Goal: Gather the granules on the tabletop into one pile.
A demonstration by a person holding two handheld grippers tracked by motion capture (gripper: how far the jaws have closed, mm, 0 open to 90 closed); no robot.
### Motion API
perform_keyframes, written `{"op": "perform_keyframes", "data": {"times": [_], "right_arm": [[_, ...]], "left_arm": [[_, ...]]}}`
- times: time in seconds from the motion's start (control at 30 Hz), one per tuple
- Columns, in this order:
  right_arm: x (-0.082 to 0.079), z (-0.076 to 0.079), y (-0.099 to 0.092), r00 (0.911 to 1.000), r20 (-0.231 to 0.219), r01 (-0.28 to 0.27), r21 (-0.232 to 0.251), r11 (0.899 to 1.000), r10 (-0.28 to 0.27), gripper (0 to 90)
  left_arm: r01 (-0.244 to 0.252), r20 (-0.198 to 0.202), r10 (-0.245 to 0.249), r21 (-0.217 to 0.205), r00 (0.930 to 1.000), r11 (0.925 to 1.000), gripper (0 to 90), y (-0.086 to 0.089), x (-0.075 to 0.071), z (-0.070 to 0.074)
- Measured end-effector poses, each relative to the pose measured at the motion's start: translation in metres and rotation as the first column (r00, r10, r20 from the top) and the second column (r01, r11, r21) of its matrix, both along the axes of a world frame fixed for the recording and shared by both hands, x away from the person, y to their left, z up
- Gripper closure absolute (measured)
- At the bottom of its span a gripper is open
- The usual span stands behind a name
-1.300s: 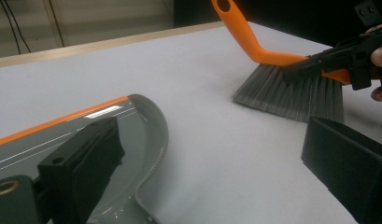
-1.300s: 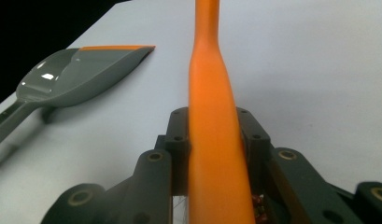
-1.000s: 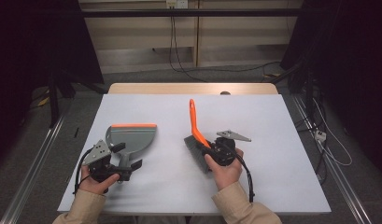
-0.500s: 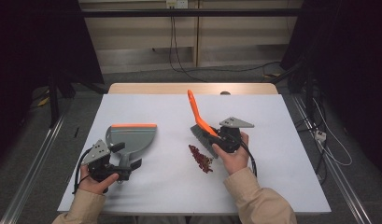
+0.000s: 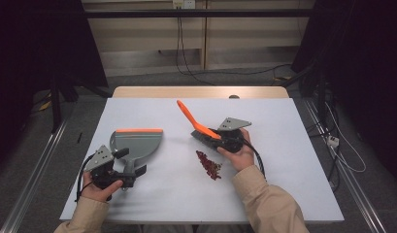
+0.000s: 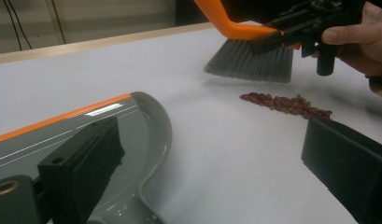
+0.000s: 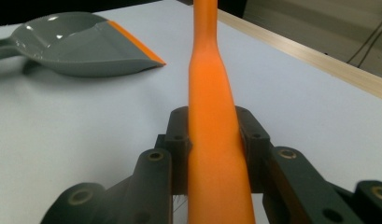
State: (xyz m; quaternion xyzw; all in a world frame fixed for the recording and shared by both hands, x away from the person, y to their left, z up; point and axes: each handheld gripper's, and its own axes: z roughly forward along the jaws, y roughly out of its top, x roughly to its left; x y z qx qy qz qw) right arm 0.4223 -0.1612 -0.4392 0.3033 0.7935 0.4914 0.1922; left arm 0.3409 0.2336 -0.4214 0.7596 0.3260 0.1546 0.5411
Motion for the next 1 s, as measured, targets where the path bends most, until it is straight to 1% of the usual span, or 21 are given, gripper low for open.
{"op": "perform_keyframes", "data": {"times": [0.1, 0.17, 0.27, 0.33, 0.5, 0.57, 0.63, 0.67, 0.73, 0.77, 0.83, 0.87, 0.93, 1.0], "right_arm": [[0.005, 0.000, -0.001, 0.9991, 0.012, -0.040, -0.003, 0.999, 0.040, 71.3], [0.008, 0.001, 0.000, 0.9978, 0.021, -0.063, -0.008, 0.998, 0.063, 71.3], [0.013, 0.001, 0.000, 0.9951, 0.040, -0.090, -0.030, 0.996, 0.091, 71.3], [0.016, 0.000, -0.001, 0.9929, 0.042, -0.109, -0.034, 0.993, 0.111, 71.3], [0.019, -0.004, -0.001, 0.9854, 0.063, -0.154, -0.063, 0.986, 0.158, 71.3], [0.020, -0.007, 0.000, 0.9805, 0.077, -0.174, -0.089, 0.981, 0.181, 71.3], [0.020, -0.009, 0.001, 0.9753, 0.081, -0.199, -0.082, 0.977, 0.205, 71.3], [0.020, -0.009, 0.002, 0.9741, 0.082, -0.203, -0.086, 0.975, 0.210, 71.3], [0.020, -0.009, 0.003, 0.9649, 0.082, -0.241, -0.095, 0.966, 0.249, 71.4], [0.020, -0.009, 0.003, 0.9628, 0.077, -0.251, -0.097, 0.963, 0.259, 71.3], [0.019, -0.008, 0.004, 0.9535, 0.071, -0.284, -0.112, 0.952, 0.293, 71.4], [0.019, -0.007, 0.004, 0.9501, 0.069, -0.294, -0.123, 0.948, 0.304, 71.3], [0.017, -0.007, 0.003, 0.9403, 0.069, -0.322, -0.132, 0.937, 0.333, 71.4], [0.015, -0.007, 0.003, 0.9330, 0.067, -0.342, -0.138, 0.929, 0.354, 71.3]], "left_arm": [[-0.002, -0.001, 0.002, -0.003, 1.0000, 1.0000, 4.8, 0.000, 0.000, 0.000], [-0.001, -0.001, 0.001, 0.004, 1.0000, 1.0000, 4.8, 0.000, 0.001, 0.000], [-0.004, -0.003, 0.004, 0.001, 1.0000, 1.0000, 4.8, 0.000, 0.001, -0.001], [-0.002, -0.003, 0.002, 0.002, 1.0000, 1.0000, 4.8, 0.000, 0.001, 0.000], [-0.008, -0.004, 0.008, 0.003, 1.0000, 1.0000, 4.8, 0.002, 0.001, -0.001], [-0.008, -0.008, 0.008, 0.001, 0.9999, 1.0000, 4.8, 0.001, 0.002, -0.001], [-0.008, -0.008, 0.008, 0.000, 0.9999, 1.0000, 4.8, 0.001, 0.002, -0.001], [-0.008, -0.008, 0.008, -0.001, 0.9999, 1.0000, 4.8, 0.001, 0.002, -0.001], [-0.011, -0.009, 0.011, 0.001, 0.9999, 0.9999, 4.8, 0.001, 0.002, -0.001], [-0.012, -0.009, 0.012, 0.002, 0.9999, 0.9999, 4.8, 0.001, 0.002, -0.001], [-0.013, -0.009, 0.013, 0.002, 0.9999, 0.9999, 4.8, 0.001, 0.002, -0.001], [-0.014, -0.009, 0.014, 0.002, 0.9999, 0.9999, 4.8, 0.001, 0.002, -0.002], [-0.017, -0.011, 0.017, 0.002, 0.9998, 0.9999, 4.8, 0.002, 0.002, -0.002], [-0.016, -0.013, 0.016, 0.003, 0.9998, 0.9999, 4.8, 0.002, 0.002, -0.002]]}}
